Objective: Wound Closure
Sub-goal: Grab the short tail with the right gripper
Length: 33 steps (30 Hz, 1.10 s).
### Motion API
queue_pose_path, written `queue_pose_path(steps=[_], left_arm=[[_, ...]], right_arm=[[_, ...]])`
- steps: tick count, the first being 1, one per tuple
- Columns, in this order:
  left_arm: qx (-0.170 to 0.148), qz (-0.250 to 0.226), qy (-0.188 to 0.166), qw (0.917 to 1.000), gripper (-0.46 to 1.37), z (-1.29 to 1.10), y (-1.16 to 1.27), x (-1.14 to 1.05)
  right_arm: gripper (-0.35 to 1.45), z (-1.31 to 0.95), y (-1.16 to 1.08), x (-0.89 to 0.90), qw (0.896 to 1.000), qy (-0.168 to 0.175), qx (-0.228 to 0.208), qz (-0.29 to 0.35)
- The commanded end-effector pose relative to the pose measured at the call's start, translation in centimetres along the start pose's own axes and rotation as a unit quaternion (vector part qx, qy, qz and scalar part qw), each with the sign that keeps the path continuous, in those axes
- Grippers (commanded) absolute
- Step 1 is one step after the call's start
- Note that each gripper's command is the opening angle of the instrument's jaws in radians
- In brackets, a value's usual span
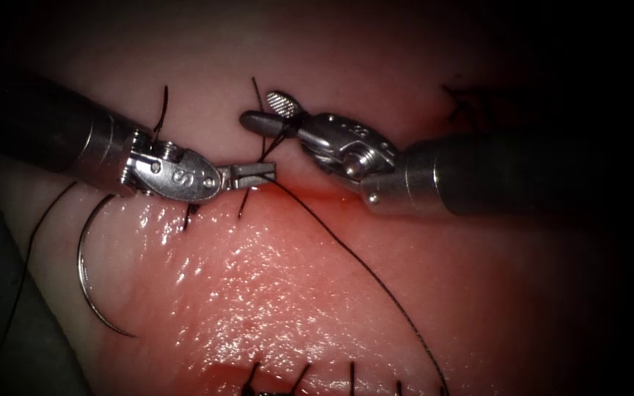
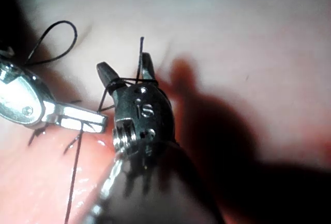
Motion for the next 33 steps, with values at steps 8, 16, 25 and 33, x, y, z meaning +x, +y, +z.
queue_pose_path(steps=[8, 16, 25, 33], left_arm=[[-0.008, 0.002, 0.001, 1.0, -0.35, 0.0, 0.0, 0.0], [-0.011, 0.003, 0.0, 0.9999, -0.35, -0.01, 0.01, -0.01], [-0.011, 0.009, 0.0, 0.9999, -0.35, -0.06, 0.05, -0.07], [-0.011, 0.011, 0.0, 0.9999, -0.35, -0.09, 0.08, -0.09]], right_arm=[[1.09, 0.14, 0.03, -0.11, 1.0, -0.024, 0.0, 0.008], [0.94, 0.24, 0.06, -0.24, 0.999, -0.034, 0.001, 0.006], [-0.35, 0.11, -0.15, -0.18, 0.999, -0.044, 0.013, 0.019], [-0.35, 0.08, -0.18, -0.16, 0.999, -0.045, 0.014, 0.02]])
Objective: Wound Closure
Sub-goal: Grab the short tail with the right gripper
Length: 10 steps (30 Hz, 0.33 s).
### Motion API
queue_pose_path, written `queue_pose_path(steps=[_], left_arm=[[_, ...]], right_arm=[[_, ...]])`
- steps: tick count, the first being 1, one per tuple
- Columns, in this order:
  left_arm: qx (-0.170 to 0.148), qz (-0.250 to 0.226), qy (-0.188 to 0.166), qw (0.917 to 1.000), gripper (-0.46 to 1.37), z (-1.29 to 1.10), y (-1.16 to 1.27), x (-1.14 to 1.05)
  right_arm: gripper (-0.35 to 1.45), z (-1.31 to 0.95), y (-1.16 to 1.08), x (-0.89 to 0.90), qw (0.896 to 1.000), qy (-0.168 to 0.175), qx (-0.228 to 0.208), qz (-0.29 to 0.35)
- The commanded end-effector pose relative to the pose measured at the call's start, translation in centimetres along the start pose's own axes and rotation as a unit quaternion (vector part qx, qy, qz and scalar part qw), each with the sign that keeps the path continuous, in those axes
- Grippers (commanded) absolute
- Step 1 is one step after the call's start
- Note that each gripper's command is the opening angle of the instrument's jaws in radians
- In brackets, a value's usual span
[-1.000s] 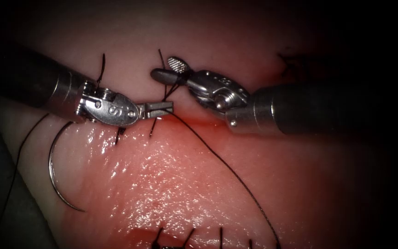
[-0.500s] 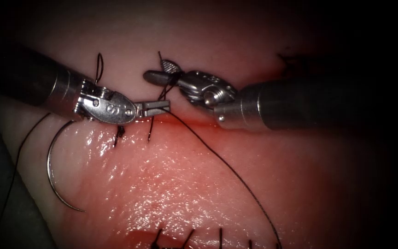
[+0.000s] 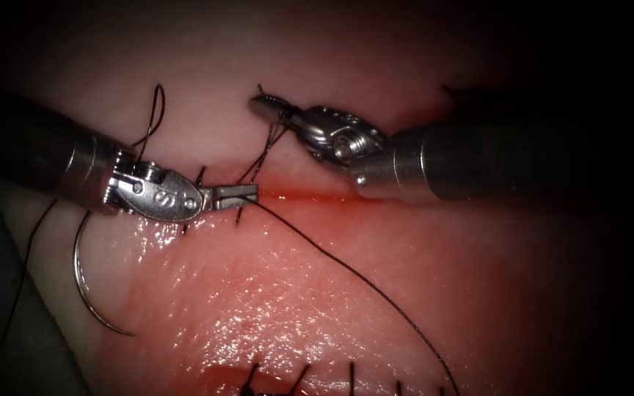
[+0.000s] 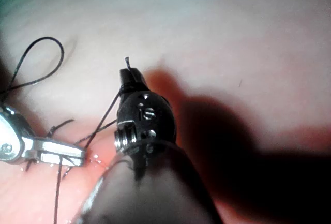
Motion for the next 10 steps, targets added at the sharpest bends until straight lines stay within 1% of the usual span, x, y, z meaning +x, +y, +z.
queue_pose_path(steps=[1, 10], left_arm=[[-0.004, 0.0, 0.0, 1.0, -0.35, 0.0, 0.0, 0.0], [-0.004, 0.003, -0.001, 1.0, -0.35, 0.0, -0.01, 0.01]], right_arm=[[-0.35, 0.0, 0.0, 0.0, 1.0, 0.0, -0.002, 0.0], [-0.35, -0.03, -0.03, -0.01, 1.0, -0.002, -0.002, 0.0]])
